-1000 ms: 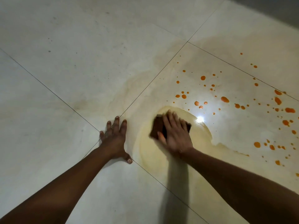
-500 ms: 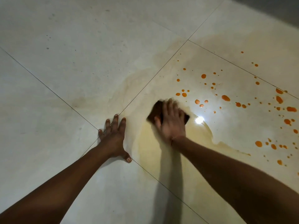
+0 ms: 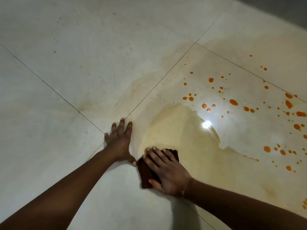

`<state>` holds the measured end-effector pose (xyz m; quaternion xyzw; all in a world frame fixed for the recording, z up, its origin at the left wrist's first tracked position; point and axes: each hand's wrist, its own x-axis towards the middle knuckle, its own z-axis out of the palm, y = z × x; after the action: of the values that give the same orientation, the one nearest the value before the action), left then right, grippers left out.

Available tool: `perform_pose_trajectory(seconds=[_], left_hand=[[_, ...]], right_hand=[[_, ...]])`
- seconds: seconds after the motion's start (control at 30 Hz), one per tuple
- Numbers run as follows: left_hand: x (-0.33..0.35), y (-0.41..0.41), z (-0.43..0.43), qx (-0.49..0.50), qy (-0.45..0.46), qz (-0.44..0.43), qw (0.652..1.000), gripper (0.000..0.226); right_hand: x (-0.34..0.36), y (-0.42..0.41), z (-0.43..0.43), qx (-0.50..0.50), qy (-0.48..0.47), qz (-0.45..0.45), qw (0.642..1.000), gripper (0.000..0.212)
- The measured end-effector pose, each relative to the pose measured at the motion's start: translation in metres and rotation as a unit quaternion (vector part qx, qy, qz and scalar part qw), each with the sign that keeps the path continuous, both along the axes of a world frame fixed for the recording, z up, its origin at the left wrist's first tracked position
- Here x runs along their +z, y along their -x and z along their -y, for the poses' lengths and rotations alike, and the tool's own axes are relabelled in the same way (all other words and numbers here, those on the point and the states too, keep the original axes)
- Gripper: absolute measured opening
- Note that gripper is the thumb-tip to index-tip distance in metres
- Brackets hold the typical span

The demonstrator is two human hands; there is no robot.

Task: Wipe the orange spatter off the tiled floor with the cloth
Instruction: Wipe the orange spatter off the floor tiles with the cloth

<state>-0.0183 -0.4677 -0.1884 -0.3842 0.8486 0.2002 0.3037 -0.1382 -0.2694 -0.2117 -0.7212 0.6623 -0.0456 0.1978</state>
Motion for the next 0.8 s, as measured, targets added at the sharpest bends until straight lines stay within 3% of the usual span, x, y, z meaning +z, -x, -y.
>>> perform_pose_trajectory(seconds=[0.07,0.1,0.17,0.23,0.27,0.37,0.43,0.6,0.8], left_hand=[[0.002,0.001,0.001,-0.002,-0.001,0.005,1.0,0.16],[0.003,0.001,0.001,-0.006,-0.002,0.01,1.0,0.159],[0.003,0.001,0.001,-0.011,-0.001,0.015,1.0,0.158],[0.003,0.0,0.001,-0.016,0.004,0.019,1.0,0.157],[0.004,0.001,0.0,-0.02,0.009,0.021,1.0,0.157],[0.01,0.006,-0.001,-0.021,0.02,0.032,0.999,0.158],[0.015,0.012,-0.005,-0.026,0.03,0.042,0.998,0.158],[0.016,0.032,-0.01,-0.151,0.053,0.022,0.987,0.16],[0.024,0.046,-0.012,-0.155,-0.017,0.056,0.986,0.16]], right_hand=[[-0.007,0.031,-0.001,0.055,0.014,-0.04,0.998,0.081],[-0.009,0.049,0.016,0.008,0.013,-0.059,0.998,0.081],[-0.008,0.09,0.066,-0.213,0.01,-0.058,0.975,0.083],[-0.006,0.096,0.082,-0.334,-0.014,-0.062,0.941,0.079],[-0.008,0.085,0.067,-0.326,0.011,-0.066,0.943,0.077],[-0.003,0.034,-0.024,-0.132,0.007,-0.035,0.991,0.074],[-0.008,0.052,-0.039,-0.088,0.011,-0.032,0.996,0.074],[-0.006,0.122,0.035,-0.353,-0.02,-0.065,0.933,0.083],[-0.009,0.08,-0.077,-0.227,-0.004,-0.048,0.973,0.077]])
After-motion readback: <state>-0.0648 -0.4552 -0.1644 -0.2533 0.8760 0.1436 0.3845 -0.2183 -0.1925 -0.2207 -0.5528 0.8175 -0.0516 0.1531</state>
